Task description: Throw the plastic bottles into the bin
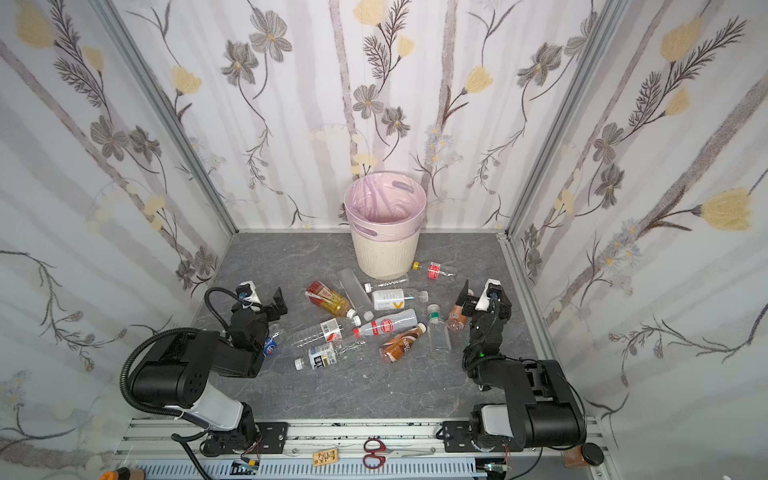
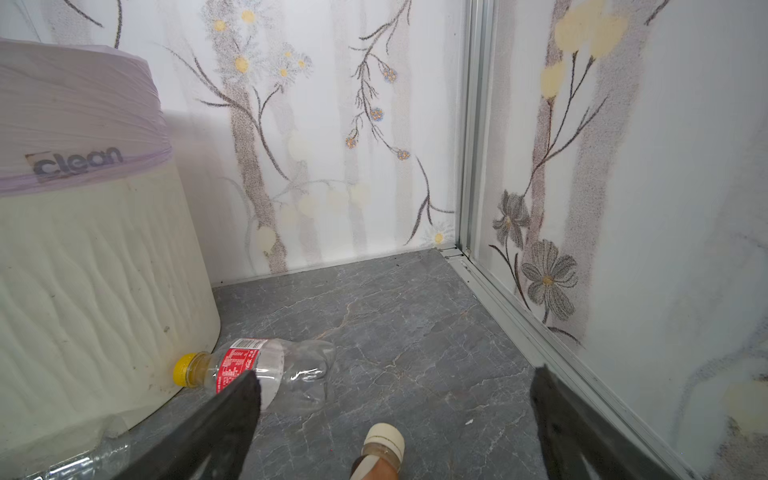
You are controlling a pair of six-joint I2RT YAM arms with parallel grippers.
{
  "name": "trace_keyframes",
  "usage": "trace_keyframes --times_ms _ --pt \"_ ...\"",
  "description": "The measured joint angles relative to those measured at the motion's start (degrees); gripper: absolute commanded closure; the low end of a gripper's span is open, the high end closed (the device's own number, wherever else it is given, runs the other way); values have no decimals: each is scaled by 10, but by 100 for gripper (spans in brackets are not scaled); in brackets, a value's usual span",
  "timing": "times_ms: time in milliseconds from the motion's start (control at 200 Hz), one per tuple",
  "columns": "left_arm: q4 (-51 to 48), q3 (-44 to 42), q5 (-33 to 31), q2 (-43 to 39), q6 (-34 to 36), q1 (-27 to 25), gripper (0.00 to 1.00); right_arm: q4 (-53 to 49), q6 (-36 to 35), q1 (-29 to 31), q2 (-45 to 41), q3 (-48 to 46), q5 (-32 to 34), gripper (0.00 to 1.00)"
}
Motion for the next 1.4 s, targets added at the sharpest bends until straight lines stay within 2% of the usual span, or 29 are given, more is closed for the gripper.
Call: trace_keyframes --times_ms 964,1114,1244,1399 --pt "0 0 0 0 0 0 0 -4 0 -1 -5 0 -1 0" --pt "0 0 0 0 0 0 0 -82 0 5 -73 39 20 0" --pt "0 0 0 0 0 0 0 -169 12 19 -127 79 69 0" --pt "0 0 0 0 0 0 0 -329 86 15 -168 184 72 0"
